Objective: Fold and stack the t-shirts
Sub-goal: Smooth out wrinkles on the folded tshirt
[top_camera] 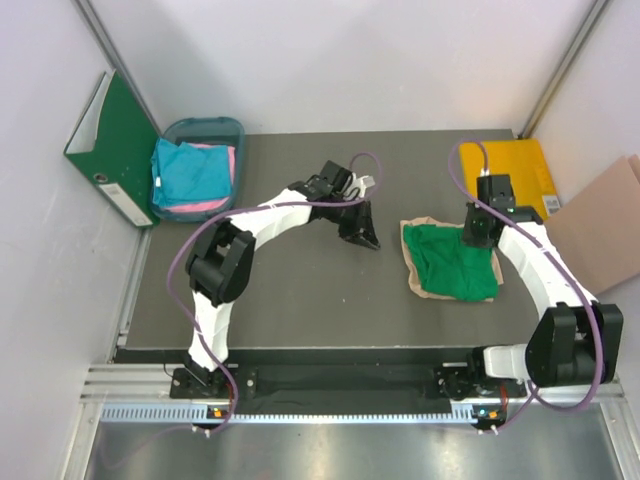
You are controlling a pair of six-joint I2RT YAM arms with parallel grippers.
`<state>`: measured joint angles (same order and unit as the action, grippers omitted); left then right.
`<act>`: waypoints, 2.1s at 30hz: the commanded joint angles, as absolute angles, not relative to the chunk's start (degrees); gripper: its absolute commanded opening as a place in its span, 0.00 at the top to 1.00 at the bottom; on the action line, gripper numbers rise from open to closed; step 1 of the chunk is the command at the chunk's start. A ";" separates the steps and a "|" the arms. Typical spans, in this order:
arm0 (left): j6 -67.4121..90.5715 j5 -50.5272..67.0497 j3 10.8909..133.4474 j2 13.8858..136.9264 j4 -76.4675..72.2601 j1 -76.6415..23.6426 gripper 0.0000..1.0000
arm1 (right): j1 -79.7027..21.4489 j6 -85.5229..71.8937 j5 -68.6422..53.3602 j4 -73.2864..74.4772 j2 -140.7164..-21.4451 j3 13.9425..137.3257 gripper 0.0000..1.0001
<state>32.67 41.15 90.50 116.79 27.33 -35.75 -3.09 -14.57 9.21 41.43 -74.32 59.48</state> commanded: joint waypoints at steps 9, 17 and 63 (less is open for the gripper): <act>48.24 59.41 105.02 124.62 6.70 -43.24 1.00 | -1.94 -21.01 3.34 30.86 -85.85 56.78 1.00; 52.89 67.57 114.61 133.67 5.19 -46.41 1.00 | -0.70 -21.01 3.34 27.86 -93.51 60.99 1.00; 21.80 34.03 88.68 115.15 44.02 -27.63 1.00 | -10.27 -10.72 -3.76 36.12 -86.13 72.95 1.00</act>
<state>23.14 41.56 91.00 122.78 41.15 -34.98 -4.67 -11.90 5.02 34.09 -87.29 71.96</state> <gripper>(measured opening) 0.011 0.003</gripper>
